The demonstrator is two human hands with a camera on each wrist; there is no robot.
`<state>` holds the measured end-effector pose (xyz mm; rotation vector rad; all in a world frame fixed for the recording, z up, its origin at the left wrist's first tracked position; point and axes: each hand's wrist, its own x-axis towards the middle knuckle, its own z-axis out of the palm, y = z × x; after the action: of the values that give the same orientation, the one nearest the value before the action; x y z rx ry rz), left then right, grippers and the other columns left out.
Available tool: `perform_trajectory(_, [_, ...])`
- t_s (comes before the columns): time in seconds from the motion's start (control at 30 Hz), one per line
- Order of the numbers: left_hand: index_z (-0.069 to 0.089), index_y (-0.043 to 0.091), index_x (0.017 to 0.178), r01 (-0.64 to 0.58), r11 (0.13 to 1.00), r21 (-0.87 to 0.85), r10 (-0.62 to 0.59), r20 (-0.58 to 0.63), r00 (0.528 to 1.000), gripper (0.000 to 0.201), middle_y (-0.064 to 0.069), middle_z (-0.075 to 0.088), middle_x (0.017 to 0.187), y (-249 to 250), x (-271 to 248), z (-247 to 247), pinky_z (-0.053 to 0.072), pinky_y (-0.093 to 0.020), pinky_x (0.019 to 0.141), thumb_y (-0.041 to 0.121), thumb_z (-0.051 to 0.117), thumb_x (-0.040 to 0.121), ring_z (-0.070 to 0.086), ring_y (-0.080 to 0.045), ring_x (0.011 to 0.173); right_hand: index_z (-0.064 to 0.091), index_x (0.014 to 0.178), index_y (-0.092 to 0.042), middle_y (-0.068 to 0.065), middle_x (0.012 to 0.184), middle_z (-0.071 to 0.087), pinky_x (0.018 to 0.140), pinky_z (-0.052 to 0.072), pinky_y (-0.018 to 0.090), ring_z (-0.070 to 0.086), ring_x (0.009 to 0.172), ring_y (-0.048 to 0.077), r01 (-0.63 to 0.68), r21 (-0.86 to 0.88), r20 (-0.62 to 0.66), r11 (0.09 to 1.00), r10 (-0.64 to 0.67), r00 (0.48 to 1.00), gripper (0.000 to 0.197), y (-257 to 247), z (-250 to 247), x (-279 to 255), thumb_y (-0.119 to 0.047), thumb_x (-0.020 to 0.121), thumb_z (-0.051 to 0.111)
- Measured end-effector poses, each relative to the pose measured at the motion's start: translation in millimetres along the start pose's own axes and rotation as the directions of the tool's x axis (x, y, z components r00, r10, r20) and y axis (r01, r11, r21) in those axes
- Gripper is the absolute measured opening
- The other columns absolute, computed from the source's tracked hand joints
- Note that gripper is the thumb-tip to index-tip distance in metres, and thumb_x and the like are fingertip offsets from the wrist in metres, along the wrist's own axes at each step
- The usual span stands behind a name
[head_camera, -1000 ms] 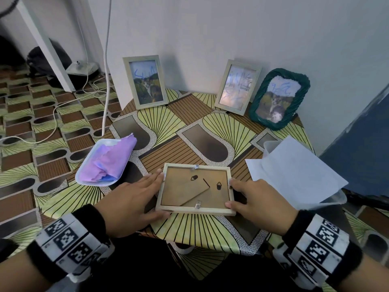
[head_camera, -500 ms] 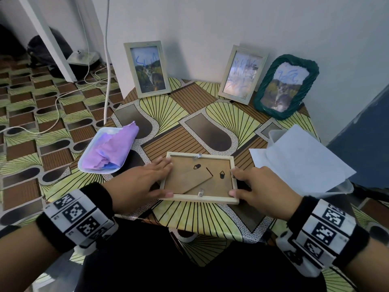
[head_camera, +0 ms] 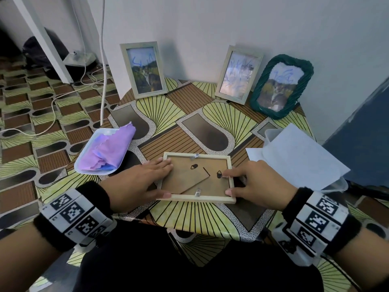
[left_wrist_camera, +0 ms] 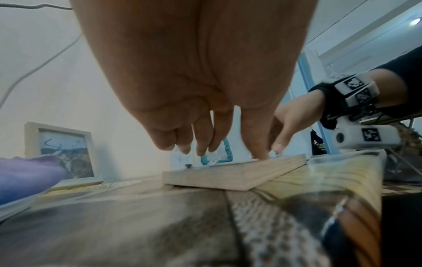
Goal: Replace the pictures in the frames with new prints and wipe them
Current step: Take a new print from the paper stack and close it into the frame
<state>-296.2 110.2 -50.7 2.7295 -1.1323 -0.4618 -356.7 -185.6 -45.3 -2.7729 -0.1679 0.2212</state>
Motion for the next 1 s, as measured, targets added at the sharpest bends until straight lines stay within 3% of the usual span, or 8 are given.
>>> perform_trajectory(0.13, [-0.006, 0.027, 0.155, -0.110, 0.994, -0.001, 0.110, -0.016, 0.994, 0.079, 0.016, -0.015, 0.160, 10, -2, 3, -0.017, -0.008, 0.110, 0.059, 0.036, 0.096, -0.025, 0.005, 0.142, 0.075, 0.110, -0.030, -0.010, 0.100, 0.072, 0.078, 0.048, 0.025, 0.062, 0.090, 0.007, -0.024, 0.125, -0.136, 0.992, 0.041, 0.990, 0.031, 3, -2, 9, -0.046, 0.084, 0.070])
perform_trajectory(0.2, [-0.010, 0.025, 0.155, -0.137, 0.990, 0.022, 0.137, -0.003, 0.991, 0.081, 0.013, -0.020, 0.159, 16, 0, 5, -0.019, -0.009, 0.110, 0.060, 0.033, 0.096, -0.028, 0.005, 0.141, 0.070, 0.121, -0.025, -0.009, 0.099, 0.072, 0.083, 0.048, 0.021, 0.063, 0.090, 0.005, -0.039, 0.191, -0.210, 0.981, 0.079, 0.974, 0.036, 2, -3, 15, -0.041, 0.089, 0.065])
perform_trajectory(0.37, [-0.018, 0.020, 0.153, -0.112, 0.974, 0.198, 0.104, 0.050, 0.993, 0.084, 0.003, -0.024, 0.160, 20, 7, 11, -0.020, -0.017, 0.112, 0.063, 0.026, 0.096, -0.028, -0.009, 0.145, 0.045, 0.143, -0.019, 0.002, 0.142, 0.054, 0.100, 0.041, 0.029, 0.054, 0.124, 0.020, -0.039, 0.087, 0.037, 0.995, 0.036, 0.999, 0.050, -1, -6, 27, -0.044, 0.100, 0.047])
perform_trajectory(0.57, [-0.008, 0.019, 0.156, -0.109, 0.953, 0.282, 0.102, 0.039, 0.994, 0.083, 0.004, -0.007, 0.164, 20, 9, 10, -0.001, -0.024, 0.121, 0.063, 0.028, 0.096, -0.011, -0.010, 0.150, 0.035, 0.144, -0.012, 0.008, 0.146, 0.048, 0.094, 0.040, 0.031, 0.055, 0.117, 0.026, -0.023, 0.005, 0.127, 1.000, 0.022, 0.992, 0.052, -6, 0, 28, -0.044, 0.104, 0.035])
perform_trajectory(0.73, [-0.001, 0.017, 0.157, -0.139, 0.932, 0.336, 0.151, -0.011, 0.988, 0.072, 0.004, 0.001, 0.165, 19, 4, 10, -0.003, -0.022, 0.120, 0.056, 0.020, 0.101, -0.005, -0.011, 0.151, 0.057, 0.113, -0.018, 0.005, 0.105, 0.066, 0.091, 0.047, 0.044, 0.060, 0.098, 0.022, -0.014, 0.137, 0.064, 0.990, 0.005, 0.998, 0.033, -4, -3, 24, -0.043, 0.103, 0.039])
perform_trajectory(0.83, [0.008, 0.018, 0.157, -0.166, 0.964, 0.206, 0.184, -0.069, 0.981, 0.067, 0.005, 0.008, 0.164, 16, -4, 5, -0.009, -0.019, 0.119, 0.052, 0.020, 0.100, -0.001, -0.008, 0.151, 0.068, 0.096, -0.013, -0.003, 0.079, 0.066, 0.077, 0.049, 0.037, 0.060, 0.080, 0.016, -0.035, 0.267, 0.002, 0.963, 0.036, 0.999, 0.045, -3, -6, 21, -0.047, 0.102, 0.039])
perform_trajectory(0.9, [0.023, 0.019, 0.155, -0.187, 0.979, 0.076, 0.198, -0.166, 0.966, 0.062, 0.005, 0.022, 0.160, 14, -9, -3, 0.003, -0.020, 0.121, 0.049, 0.026, 0.101, 0.013, -0.006, 0.149, 0.070, 0.090, -0.006, -0.008, 0.061, 0.053, 0.060, 0.038, 0.031, 0.049, 0.060, 0.012, -0.096, 0.395, -0.051, 0.914, 0.126, 0.991, 0.057, -1, -8, 21, -0.053, 0.100, 0.039])
perform_trajectory(1.0, [0.047, 0.018, 0.145, -0.231, 0.971, -0.060, 0.200, -0.325, 0.924, 0.054, 0.003, 0.051, 0.146, 13, -14, -13, 0.037, -0.028, 0.113, 0.048, 0.037, 0.102, 0.047, -0.011, 0.135, 0.072, 0.092, -0.004, 0.009, 0.074, 0.062, 0.059, 0.034, 0.035, 0.047, 0.065, 0.023, -0.144, 0.737, -0.043, 0.660, 0.258, 0.965, 0.054, 0, -11, 19, -0.050, 0.099, 0.045])
